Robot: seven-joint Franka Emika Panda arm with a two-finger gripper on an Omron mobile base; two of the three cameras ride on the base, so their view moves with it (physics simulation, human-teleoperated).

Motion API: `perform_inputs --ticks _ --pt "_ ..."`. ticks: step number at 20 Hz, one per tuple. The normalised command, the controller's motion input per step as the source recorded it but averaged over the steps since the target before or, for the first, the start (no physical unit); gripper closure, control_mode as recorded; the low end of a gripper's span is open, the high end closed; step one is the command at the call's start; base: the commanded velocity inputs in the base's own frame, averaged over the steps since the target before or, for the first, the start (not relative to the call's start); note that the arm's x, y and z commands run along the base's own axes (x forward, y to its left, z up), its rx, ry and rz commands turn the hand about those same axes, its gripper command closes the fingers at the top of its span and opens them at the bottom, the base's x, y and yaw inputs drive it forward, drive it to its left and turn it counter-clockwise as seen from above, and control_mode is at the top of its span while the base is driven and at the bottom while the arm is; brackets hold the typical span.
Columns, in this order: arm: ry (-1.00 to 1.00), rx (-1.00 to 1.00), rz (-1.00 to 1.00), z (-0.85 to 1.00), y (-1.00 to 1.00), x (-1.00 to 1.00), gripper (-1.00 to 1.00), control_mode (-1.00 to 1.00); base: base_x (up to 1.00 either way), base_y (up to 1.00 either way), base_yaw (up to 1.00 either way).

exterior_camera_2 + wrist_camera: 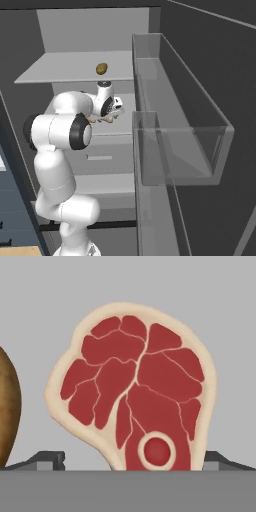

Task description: Place one potato and one steak in each tupperware on the nearby counter, to pack two identical lunches.

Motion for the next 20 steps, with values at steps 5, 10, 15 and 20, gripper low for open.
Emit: perform_inputs --ticks 5,10,15,20 --pt "0.0 0.0 0.0 -0.09 0.0 0.0 1.0 -1.0 0.0 0.0 0.0" --pt "0.0 0.0 0.0 0.0 0.0 0.0 1.0 -1.0 0.0 0.0 0.0" --pt "-0.01 0.0 0.0 0.0 0.0 -0.18 1.0 -1.0 0.0 0.0 0.0" --pt "-0.12 0.01 -0.07 0.0 -0.07 -0.99 1.0 -1.0 0.0 0.0 0.0"
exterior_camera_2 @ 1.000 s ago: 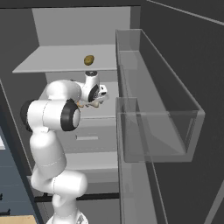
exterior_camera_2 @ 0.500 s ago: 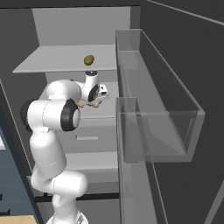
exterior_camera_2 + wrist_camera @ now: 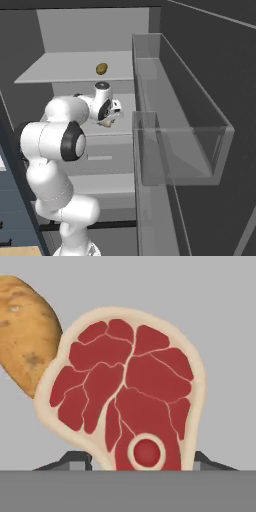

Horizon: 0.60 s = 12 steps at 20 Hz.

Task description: Place one potato and one steak in each tupperware on the nearby counter, to pack two identical lunches.

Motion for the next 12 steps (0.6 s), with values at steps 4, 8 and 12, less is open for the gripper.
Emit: perform_inputs --ticks 4,8,12 --pt "-0.09 0.01 -0.09 0.24 -0.11 -0.99 1.0 -1.0 0.0 0.0 0.0" --pt "0.0 0.01 -0.06 0.82 -0.14 -0.92 1.0 -1.0 0.0 0.0 0.0" --pt "0.0 0.0 -0.03 1.0 -0.11 -0.99 1.0 -1.0 0.0 0.0 0.0"
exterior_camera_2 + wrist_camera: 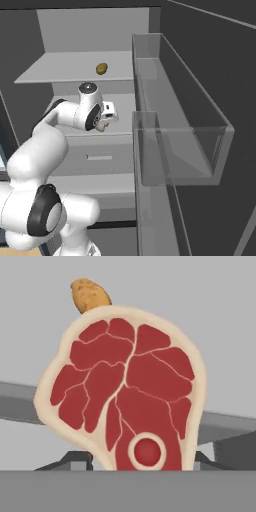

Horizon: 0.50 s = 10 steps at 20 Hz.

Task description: Place one potato and one steak in each tupperware on the nearby counter, to pack two identical lunches.

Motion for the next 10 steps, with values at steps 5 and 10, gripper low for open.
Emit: perform_inputs --ticks 5,10 --pt "0.0 0.0 -0.03 0.85 -0.02 -0.99 1.0 -1.0 0.0 0.0 0.0" --pt "0.0 0.01 -0.04 0.2 0.0 -1.0 1.0 -1.0 0.0 0.0 0.0"
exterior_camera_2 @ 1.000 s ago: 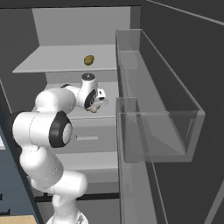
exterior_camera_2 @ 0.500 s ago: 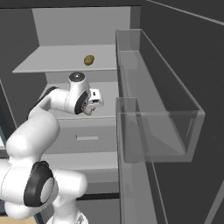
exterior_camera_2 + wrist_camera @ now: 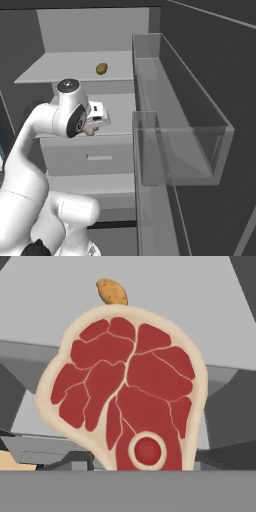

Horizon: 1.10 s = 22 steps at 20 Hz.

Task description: Place one potato and one steak in each tupperware on the nearby counter, to pack two identical lunches.

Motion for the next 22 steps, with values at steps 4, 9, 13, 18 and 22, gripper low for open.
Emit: perform_inputs --ticks 4,9,13,18,22 --pt "0.0 0.0 -0.07 -0.19 0.0 -0.98 1.0 -1.0 0.0 0.0 0.0" --pt "0.0 0.0 -0.09 -0.11 0.0 -0.68 1.0 -1.0 0.0 0.0 0.0" --pt "0.0 0.0 0.0 0.0 0.0 0.0 1.0 -1.0 0.0 0.0 0.0" --pt "0.0 0.0 0.0 0.0 0.0 0.0 1.0 1.0 -0.29 0.03 0.0" --pt "0.0 0.0 0.0 0.0 0.0 0.0 1.0 1.0 -0.76 0.49 0.07"
